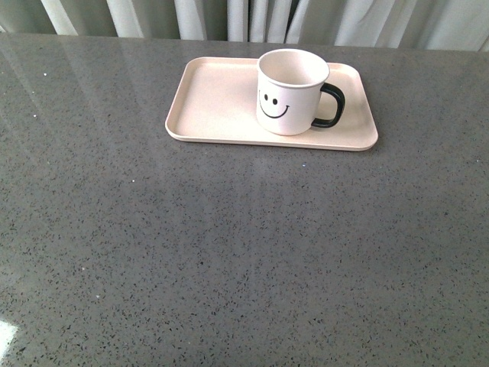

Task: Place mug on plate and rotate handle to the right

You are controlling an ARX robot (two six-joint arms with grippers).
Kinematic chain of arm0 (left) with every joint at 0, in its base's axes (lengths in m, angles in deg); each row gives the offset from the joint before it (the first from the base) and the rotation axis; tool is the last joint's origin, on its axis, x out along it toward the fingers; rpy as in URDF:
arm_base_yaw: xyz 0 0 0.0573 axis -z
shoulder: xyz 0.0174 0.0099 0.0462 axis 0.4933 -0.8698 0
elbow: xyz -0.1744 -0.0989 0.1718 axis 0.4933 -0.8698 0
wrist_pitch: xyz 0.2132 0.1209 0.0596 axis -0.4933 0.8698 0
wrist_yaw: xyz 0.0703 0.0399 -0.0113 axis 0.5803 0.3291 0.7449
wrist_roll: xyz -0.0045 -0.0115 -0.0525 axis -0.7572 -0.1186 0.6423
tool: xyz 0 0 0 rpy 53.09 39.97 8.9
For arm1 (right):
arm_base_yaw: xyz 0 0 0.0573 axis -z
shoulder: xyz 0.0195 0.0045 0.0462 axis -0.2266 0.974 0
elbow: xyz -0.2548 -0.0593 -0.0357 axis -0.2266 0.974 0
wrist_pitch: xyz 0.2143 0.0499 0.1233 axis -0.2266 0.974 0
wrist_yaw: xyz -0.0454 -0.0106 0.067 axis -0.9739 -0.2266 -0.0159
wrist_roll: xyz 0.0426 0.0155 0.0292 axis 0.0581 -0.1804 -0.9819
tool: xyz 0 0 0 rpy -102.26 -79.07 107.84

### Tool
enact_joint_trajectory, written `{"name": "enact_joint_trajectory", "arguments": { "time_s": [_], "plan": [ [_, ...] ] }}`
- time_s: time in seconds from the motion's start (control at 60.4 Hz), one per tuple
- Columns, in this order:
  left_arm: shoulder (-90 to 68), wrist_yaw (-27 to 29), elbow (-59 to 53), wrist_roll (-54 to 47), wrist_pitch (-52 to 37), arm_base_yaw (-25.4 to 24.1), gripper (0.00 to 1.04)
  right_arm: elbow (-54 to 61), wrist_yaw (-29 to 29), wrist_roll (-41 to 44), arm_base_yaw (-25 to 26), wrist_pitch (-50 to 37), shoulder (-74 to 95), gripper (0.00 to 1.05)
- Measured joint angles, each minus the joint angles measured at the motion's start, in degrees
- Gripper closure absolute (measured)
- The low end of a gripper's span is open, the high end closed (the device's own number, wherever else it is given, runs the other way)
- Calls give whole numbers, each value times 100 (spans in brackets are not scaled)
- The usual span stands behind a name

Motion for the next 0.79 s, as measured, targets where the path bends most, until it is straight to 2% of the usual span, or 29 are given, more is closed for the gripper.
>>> {"name": "enact_joint_trajectory", "arguments": {
  "time_s": [0.447, 0.513, 0.563, 0.795],
  "plan": [
    [922, 0, 0, 0, 925, 0, 103, 0, 2, 0, 0, 0, 0, 9],
    [1502, 0, 2, -2, 1703, 0, 103, 0, 0, 0, 0, 0, 0, 9],
    [1779, 0, 2, -2, 1906, 0, 103, 0, 0, 0, 0, 0, 0, 9],
    [1847, 2, 2, -4, 1945, -9, 103, 0, 0, 0, 0, 0, 0, 9]
  ]
}}
